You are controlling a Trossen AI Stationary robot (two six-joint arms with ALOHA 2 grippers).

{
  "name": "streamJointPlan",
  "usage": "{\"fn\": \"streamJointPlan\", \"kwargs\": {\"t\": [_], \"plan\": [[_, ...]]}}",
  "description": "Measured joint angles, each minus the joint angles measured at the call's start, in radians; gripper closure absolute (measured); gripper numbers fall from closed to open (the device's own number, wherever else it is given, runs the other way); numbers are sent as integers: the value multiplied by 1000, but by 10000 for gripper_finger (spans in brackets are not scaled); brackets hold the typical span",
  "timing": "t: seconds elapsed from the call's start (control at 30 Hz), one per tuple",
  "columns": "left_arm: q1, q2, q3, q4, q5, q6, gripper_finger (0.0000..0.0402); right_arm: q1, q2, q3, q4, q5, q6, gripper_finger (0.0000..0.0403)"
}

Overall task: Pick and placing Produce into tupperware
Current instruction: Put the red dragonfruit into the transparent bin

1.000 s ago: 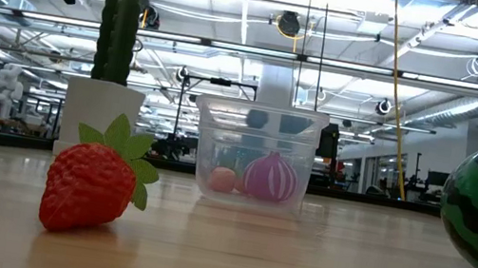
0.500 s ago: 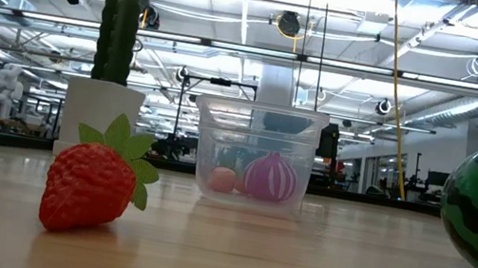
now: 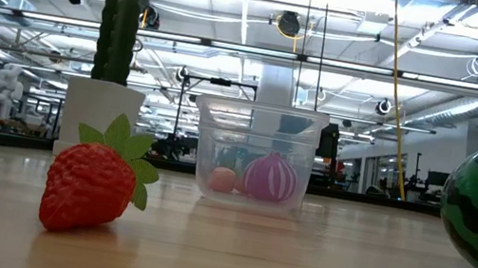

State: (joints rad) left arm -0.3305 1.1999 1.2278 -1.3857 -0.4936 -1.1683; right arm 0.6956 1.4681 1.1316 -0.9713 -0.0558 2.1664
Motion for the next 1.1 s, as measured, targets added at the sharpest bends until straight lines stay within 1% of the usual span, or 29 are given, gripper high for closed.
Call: {"fn": "streamJointPlan", "kwargs": {"t": [0.13, 0.3, 0.6, 0.73, 1.1], "plan": [[0, 0, 0, 0, -6, 4, 172, 0, 0, 0, 17, 0, -42, 153], [0, 0, 0, 0, -6, 5, 172, 0, 0, 0, 8, 2, -9, 141], [0, 0, 0, 0, -7, 12, 172, 0, 0, 0, 8, 1, 5, 140], [0, 0, 0, 0, -7, 12, 172, 0, 0, 0, 23, 0, -45, 140], [0, 0, 0, 0, -7, 12, 172, 0, 0, 0, 2, 0, -39, 140]]}}
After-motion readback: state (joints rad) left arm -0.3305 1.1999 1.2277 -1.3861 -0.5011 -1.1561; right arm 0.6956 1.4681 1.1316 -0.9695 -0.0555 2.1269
